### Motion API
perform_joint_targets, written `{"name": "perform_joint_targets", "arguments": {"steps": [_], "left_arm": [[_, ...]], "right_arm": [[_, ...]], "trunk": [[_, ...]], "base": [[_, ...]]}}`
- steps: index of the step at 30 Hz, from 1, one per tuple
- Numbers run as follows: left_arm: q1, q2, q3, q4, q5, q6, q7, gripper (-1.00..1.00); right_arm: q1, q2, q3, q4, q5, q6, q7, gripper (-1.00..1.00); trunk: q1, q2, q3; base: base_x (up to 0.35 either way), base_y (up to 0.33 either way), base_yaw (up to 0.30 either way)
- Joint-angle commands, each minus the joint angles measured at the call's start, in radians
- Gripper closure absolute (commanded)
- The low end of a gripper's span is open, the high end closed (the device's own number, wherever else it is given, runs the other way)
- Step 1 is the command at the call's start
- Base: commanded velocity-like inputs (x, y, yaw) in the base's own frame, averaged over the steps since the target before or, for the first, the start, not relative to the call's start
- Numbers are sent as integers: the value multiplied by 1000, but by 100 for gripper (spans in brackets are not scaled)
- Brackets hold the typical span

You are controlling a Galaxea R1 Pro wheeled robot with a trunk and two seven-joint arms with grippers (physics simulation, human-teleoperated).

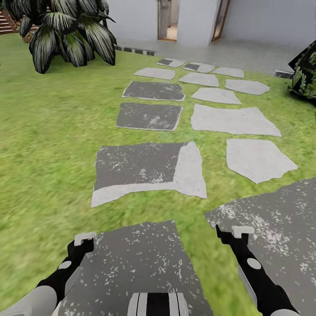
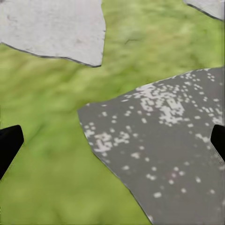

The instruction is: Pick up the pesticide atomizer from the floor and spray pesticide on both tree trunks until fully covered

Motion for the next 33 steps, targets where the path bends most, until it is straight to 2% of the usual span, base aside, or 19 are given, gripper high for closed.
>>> {"name": "perform_joint_targets", "arguments": {"steps": [1, 5, 7, 9, 12, 14, 16, 17, 18, 22, 24, 29, 33], "left_arm": [[0, 0, 0, 0, 0, 0, 0, 100], [0, 2, 0, -1, 0, 0, -1, 100], [0, 17, 0, 1, -7, 2, -10, 100], [1, 18, -1, 6, -12, 5, -9, 100], [42, 24, -2, 9, -17, 11, -9, 100], [65, 39, -3, 9, -17, 15, -9, 100], [93, 70, -3, 11, -15, 18, -9, 100], [98, 75, -3, 11, -15, 18, -9, 100], [130, 88, -3, 10, -12, 18, -9, 100], [174, 94, -3, 10, -9, 17, -5, 100], [196, 95, -4, 11, -10, 17, -5, 100], [238, 94, -4, 12, -10, 17, -4, 100], [253, 94, -4, 14, -8, 18, -3, 100]], "right_arm": [[0, 0, 0, 0, 0, 0, 0, -100], [0, 0, 1, 0, 0, 0, 0, -100], [3, -1, 0, 2, 4, -4, 0, -100], [3, -2, 1, 1, 4, -4, 0, -100], [3, -3, -1, -2, 3, -6, -1, -100], [3, -3, -2, -5, 2, -7, -4, -100], [3, -3, -3, -7, 1, -7, -7, -100], [3, -4, -3, -7, 1, -7, -7, -100], [3, -12, -5, -7, 2, -8, -7, -100], [12, -33, -5, 1, 4, -9, -12, -100], [65, -46, -4, 2, 3, -10, -16, -100], [184, -48, -3, 2, 0, -30, -18, -100], [229, -46, -2, 5, 0, -62, -18, -100]], "trunk": [[0, 0, 4], [-2, 1, 19], [-3, 2, 27], [-4, 2, 35], [-5, 3, 47], [-6, 3, 54], [-7, 4, 62], [-8, 4, 66], [-8, 4, 70], [-10, 5, 85], [-11, 6, 93], [-13, 7, 112], [-15, 8, 128]], "base": [[0, 0, 0], [0, 0, 0], [0, 0, 0], [0, 0, 0], [0, 0, 0], [0, 0, 0], [0, 0, 0], [0, 0, 0], [0, 0, 0], [0, 0, 0], [0, 0, 0], [0, 0, 0], [0, 0, 0]]}}
